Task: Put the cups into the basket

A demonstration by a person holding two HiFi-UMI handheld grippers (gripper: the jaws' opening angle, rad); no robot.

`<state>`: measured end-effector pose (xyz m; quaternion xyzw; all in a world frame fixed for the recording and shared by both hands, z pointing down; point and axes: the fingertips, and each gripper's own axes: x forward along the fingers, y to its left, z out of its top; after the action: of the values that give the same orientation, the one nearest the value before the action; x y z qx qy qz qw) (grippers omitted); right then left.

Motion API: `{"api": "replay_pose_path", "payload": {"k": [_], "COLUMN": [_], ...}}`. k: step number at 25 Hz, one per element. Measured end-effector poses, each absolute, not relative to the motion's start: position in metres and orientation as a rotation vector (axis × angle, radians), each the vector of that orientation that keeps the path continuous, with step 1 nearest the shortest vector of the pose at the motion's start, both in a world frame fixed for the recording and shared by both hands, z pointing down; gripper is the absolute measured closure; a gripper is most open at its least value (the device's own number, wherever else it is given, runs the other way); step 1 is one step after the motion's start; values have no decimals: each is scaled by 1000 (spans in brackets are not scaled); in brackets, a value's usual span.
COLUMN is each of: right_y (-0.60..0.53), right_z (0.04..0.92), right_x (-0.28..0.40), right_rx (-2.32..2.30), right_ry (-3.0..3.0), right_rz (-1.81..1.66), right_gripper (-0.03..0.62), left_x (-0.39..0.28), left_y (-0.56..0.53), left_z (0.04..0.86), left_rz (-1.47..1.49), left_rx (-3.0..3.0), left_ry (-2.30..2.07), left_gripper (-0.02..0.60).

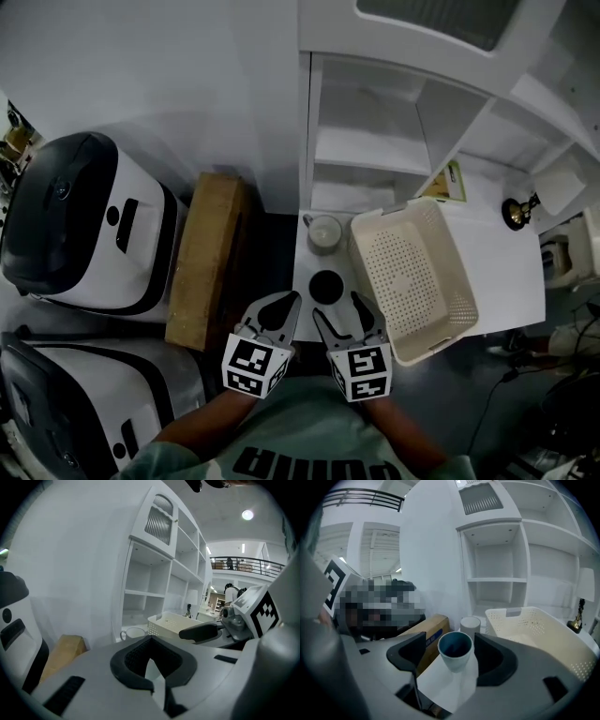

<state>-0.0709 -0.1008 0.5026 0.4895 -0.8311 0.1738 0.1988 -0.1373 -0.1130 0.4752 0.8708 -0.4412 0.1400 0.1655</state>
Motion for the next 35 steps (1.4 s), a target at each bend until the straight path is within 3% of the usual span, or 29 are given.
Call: {"api": "replay_pose_path", "payload": {"k": [17,35], "right_y": [-123,-139], "right_z": [542,572], "right_x": [-79,-85], "right_rx": [1427,1366], "right_ry": [-2191,-2125], "right_rz": [508,515], "right_gripper": [223,212], "left_x": [-152,-158], "left_y": [-134,-147], "left_z": [508,522], "left_rz": [482,530], "left_rx": [2503,2479], "left_ry": [-1198,-1209], "left_gripper": [575,575]}}
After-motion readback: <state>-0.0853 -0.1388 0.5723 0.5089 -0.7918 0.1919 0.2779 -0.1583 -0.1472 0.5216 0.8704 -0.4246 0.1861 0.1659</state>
